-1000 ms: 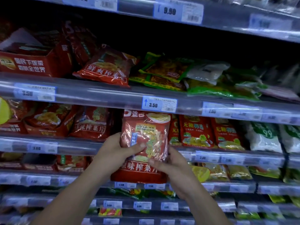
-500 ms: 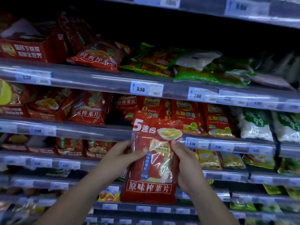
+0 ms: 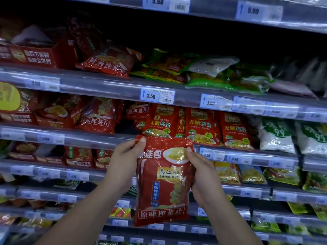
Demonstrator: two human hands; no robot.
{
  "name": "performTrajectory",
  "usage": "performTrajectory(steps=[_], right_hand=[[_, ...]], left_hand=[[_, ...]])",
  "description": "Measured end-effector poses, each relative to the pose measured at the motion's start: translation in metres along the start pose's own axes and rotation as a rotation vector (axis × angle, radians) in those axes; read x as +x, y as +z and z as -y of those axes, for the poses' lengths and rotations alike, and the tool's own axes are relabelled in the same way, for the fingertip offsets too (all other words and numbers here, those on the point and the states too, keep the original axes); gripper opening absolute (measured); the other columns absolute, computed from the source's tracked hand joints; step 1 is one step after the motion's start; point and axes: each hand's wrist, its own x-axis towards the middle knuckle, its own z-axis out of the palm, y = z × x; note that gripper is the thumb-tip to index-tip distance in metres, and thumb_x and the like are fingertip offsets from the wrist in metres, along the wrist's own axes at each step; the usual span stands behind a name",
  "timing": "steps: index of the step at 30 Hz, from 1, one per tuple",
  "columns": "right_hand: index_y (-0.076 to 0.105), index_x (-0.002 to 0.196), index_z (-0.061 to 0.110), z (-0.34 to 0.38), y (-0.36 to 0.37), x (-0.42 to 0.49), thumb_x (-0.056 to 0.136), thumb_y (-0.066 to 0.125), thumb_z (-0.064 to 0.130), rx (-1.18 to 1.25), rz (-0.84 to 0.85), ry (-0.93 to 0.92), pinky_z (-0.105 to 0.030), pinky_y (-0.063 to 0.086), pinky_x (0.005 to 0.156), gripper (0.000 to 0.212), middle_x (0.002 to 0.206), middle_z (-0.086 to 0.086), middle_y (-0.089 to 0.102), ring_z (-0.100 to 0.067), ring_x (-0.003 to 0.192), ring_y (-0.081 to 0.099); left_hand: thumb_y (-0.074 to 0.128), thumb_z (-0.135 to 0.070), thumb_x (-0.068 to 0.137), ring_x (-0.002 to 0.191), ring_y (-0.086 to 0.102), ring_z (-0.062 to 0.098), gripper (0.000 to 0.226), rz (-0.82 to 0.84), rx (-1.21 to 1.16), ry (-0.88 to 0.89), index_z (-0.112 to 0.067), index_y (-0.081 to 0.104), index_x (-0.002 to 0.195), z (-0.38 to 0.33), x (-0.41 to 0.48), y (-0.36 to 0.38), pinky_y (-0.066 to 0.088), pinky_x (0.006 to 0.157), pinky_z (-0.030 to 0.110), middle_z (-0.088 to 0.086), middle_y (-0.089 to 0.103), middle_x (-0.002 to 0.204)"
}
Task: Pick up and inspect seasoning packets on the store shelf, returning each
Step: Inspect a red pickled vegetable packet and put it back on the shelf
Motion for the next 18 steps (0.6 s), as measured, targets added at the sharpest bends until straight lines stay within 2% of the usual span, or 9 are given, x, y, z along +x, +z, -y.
performTrajectory(steps=[2, 4, 7, 10, 13, 15, 18], right_hand=[[0.077, 0.105, 0.006, 0.0, 0.0, 0.003, 0.079, 0.073, 0.036, 0.037, -0.032, 0.032, -0.051, 0.055, 0.095, 0.039, 0.106, -0.018, 0.079, -0.033, 0.101, 0.075], [0.072, 0.114, 0.004, 0.002, -0.001, 0.004, 0.089, 0.067, 0.034, 0.063, -0.028, 0.076, -0.052, 0.057, 0.091, 0.039, 0.11, -0.018, 0.078, -0.034, 0.103, 0.075], [0.072, 0.113, 0.003, 0.007, -0.001, 0.005, 0.098, 0.058, 0.029, 0.079, 0.043, 0.116, -0.048, 0.058, 0.082, 0.033, 0.109, -0.017, 0.078, -0.033, 0.099, 0.076], [0.071, 0.118, 0.004, 0.005, -0.004, 0.006, 0.093, 0.059, 0.034, 0.037, 0.118, 0.082, -0.05, 0.055, 0.094, 0.04, 0.115, -0.016, 0.076, -0.032, 0.107, 0.074], [0.06, 0.132, 0.008, -0.003, -0.012, 0.007, 0.084, 0.069, 0.036, -0.15, 0.215, 0.073, -0.048, 0.053, 0.101, 0.056, 0.119, -0.008, 0.076, -0.025, 0.11, 0.073], [0.059, 0.127, 0.016, -0.011, -0.016, 0.007, 0.076, 0.083, 0.028, -0.365, 0.321, 0.101, -0.039, 0.057, 0.094, 0.057, 0.108, 0.003, 0.08, -0.016, 0.102, 0.075], [0.065, 0.118, 0.014, -0.023, -0.015, 0.01, 0.075, 0.085, 0.003, -0.469, 0.388, 0.117, -0.034, 0.058, 0.089, 0.048, 0.11, -0.004, 0.08, -0.022, 0.105, 0.075]], left_hand=[[0.063, -0.029, 0.096, 0.063, 0.076, 0.018, 0.029, -0.008, -0.063, -0.057, -0.02, 0.079, 0.074, -0.001, 0.004, -0.001, 0.053, 0.063, 0.033, 0.005, 0.079, 0.075], [0.062, -0.03, 0.096, 0.068, 0.076, 0.02, 0.025, -0.002, -0.119, -0.112, -0.009, 0.075, 0.096, -0.003, 0.006, -0.003, 0.054, 0.063, 0.033, 0.009, 0.079, 0.083], [0.059, -0.03, 0.098, 0.08, 0.076, 0.027, 0.036, 0.027, -0.153, -0.163, 0.001, 0.068, 0.114, -0.007, 0.006, -0.005, 0.059, 0.077, 0.04, 0.015, 0.078, 0.096], [0.056, -0.031, 0.099, 0.091, 0.075, 0.032, 0.038, 0.048, -0.169, -0.181, 0.001, 0.068, 0.116, -0.012, 0.006, -0.004, 0.057, 0.089, 0.046, 0.018, 0.078, 0.102], [0.056, -0.034, 0.099, 0.107, 0.072, 0.038, 0.042, 0.055, -0.203, -0.213, -0.001, 0.066, 0.123, -0.014, 0.011, -0.006, 0.055, 0.094, 0.051, 0.02, 0.075, 0.116], [0.057, -0.038, 0.098, 0.11, 0.071, 0.038, 0.043, 0.041, -0.206, -0.227, -0.004, 0.067, 0.123, -0.016, 0.014, -0.008, 0.053, 0.098, 0.053, 0.018, 0.075, 0.117], [0.051, -0.044, 0.1, 0.108, 0.072, 0.035, 0.041, 0.008, -0.189, -0.206, -0.011, 0.07, 0.117, -0.023, 0.021, -0.012, 0.055, 0.088, 0.047, 0.014, 0.077, 0.114]])
